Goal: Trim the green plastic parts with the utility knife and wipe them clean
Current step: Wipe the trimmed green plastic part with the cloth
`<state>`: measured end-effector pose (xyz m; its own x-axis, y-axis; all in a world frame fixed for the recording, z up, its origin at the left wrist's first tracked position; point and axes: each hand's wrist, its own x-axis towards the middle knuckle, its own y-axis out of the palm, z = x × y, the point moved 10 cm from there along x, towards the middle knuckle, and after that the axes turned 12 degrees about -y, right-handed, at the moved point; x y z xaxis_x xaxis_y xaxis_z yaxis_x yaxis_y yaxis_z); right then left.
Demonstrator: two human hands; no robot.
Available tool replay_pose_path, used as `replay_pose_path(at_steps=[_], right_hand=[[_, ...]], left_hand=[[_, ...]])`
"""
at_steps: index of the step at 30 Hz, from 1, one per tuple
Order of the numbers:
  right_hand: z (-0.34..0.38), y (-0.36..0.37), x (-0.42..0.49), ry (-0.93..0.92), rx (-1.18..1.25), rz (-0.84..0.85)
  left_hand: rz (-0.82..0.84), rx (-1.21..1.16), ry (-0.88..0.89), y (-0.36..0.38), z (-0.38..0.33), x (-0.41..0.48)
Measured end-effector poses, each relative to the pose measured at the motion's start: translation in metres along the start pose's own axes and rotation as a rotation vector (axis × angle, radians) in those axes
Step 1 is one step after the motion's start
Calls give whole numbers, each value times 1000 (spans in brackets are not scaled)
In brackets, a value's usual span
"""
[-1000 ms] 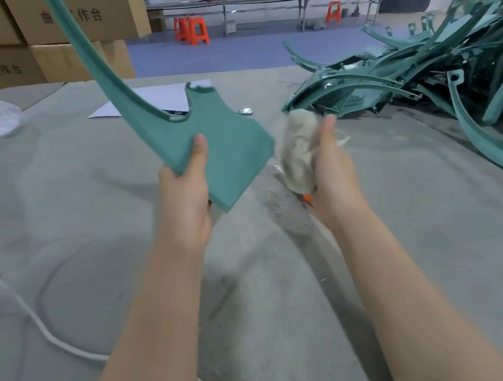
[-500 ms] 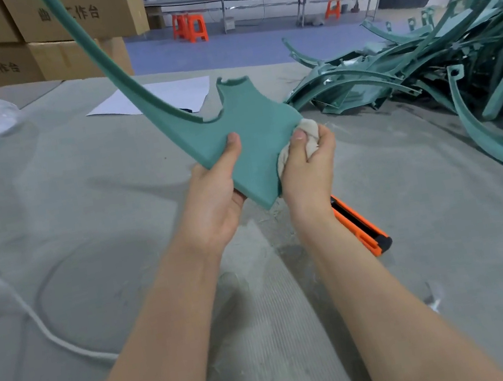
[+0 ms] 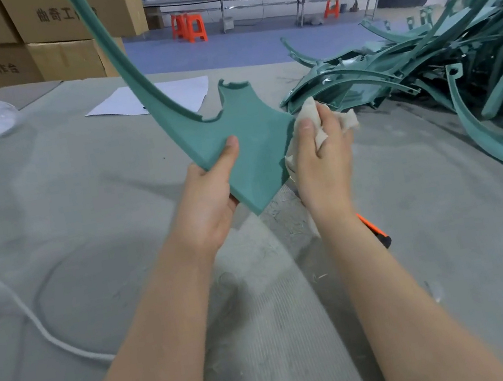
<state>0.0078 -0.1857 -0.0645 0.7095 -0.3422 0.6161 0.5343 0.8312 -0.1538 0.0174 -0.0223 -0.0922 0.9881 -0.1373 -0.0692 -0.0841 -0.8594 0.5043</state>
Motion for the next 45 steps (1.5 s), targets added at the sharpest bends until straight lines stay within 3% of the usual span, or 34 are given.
replay_pose_path(at_steps=[5, 9, 13, 19, 26, 28, 31, 35, 39, 45], right_hand=[[29, -7, 0, -235, -179, 0], [33, -7, -3, -233, -40, -17], [65, 32, -24, -462, -81, 135], [22, -2, -3, -220, -175, -4], [76, 49, -40, -549, -137, 153], [50, 32, -24, -454, -175, 80], [-13, -8, 1, -132, -199, -42], [-55, -47, 6, 169, -68, -248], [-33, -47, 10, 108, 61, -289], [15, 3, -4, -81, -73, 14]], left_hand=[[1, -31, 38, 0, -6, -3], [-25, -22, 55, 0, -8, -3], [4, -23, 86, 4, -10, -4], [-7, 5, 30, 3, -5, -3], [21, -113, 40, -3, -10, -1], [5, -49, 12, -4, -7, -2], [0, 83, -56, -1, 3, -3], [-1, 125, -91, 0, 5, -3], [-23, 86, -113, -6, 3, -3], [69, -122, -222, -2, 11, -2]])
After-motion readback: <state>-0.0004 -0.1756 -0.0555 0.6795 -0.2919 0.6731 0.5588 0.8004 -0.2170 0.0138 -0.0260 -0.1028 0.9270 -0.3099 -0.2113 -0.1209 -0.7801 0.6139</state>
